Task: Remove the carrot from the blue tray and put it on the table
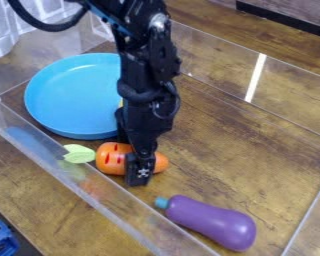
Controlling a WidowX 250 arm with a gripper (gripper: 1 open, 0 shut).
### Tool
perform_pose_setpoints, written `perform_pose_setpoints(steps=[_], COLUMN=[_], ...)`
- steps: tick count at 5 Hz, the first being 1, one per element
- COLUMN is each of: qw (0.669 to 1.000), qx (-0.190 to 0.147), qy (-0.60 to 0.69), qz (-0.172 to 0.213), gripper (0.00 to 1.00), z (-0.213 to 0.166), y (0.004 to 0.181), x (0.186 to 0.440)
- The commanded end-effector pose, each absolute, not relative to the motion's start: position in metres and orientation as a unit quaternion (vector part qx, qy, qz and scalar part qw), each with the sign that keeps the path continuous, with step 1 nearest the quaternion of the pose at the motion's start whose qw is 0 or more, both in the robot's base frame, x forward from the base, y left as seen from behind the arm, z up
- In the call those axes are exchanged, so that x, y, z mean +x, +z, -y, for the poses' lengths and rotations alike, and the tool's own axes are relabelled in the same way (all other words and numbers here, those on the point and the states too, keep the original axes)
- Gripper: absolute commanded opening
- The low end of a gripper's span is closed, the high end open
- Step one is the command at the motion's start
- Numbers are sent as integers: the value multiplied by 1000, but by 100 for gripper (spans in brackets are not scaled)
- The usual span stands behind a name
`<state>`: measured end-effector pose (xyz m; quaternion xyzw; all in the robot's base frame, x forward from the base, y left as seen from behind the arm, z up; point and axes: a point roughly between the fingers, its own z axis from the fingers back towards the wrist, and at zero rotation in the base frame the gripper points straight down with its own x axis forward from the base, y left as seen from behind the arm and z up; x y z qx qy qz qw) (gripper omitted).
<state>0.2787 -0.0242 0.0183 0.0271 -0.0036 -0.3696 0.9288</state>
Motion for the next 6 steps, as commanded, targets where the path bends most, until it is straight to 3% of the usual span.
perform_pose_setpoints(steps=[1,5,6], qw=[934,954,955], qx=[30,22,21], qy=[-355,-300,-297], qz=[19,10,8], gripper=[100,100,0], z=[35,37,42], y=[28,27,27], x=[288,300,301])
